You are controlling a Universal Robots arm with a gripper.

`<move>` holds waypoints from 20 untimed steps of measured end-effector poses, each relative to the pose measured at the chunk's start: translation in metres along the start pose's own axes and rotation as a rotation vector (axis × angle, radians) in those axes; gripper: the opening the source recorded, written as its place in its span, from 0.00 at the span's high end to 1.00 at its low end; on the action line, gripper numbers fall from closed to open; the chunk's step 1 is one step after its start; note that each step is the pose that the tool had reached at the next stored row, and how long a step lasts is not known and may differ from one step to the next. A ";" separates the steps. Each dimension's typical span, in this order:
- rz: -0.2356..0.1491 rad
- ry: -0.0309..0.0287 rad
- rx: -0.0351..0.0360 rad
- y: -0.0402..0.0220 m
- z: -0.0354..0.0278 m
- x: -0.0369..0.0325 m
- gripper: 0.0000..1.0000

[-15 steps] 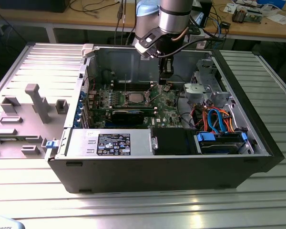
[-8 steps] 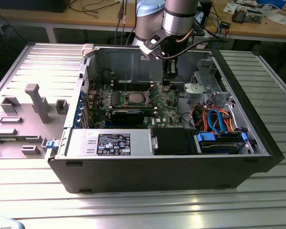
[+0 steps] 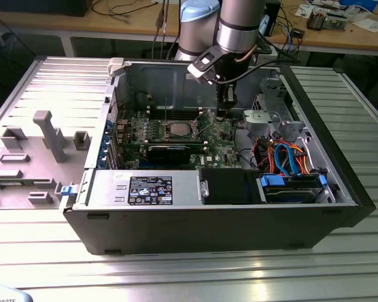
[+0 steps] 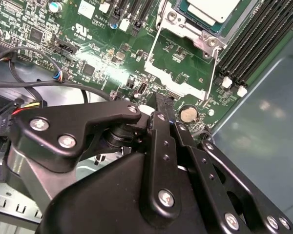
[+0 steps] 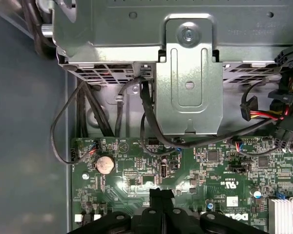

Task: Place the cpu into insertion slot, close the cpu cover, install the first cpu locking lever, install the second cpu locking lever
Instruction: 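Close the cpu cover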

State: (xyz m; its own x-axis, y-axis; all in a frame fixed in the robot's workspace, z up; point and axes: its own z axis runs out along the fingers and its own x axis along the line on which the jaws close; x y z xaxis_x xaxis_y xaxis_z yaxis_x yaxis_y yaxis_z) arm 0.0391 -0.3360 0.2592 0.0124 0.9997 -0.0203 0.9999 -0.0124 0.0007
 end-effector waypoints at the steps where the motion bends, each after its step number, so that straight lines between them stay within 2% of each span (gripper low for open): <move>1: 0.000 0.0001 0.0000 0.0002 0.0007 0.0000 0.89; 15: 0.000 0.0000 0.0001 0.0016 0.0033 0.0001 0.89; 20: 0.000 0.0001 0.0001 0.0029 0.0061 0.0002 0.89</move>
State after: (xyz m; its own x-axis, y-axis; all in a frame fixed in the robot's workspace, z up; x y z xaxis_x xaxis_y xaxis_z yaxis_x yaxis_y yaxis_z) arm 0.0421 -0.3360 0.2531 0.0124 0.9997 -0.0202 0.9999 -0.0124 0.0006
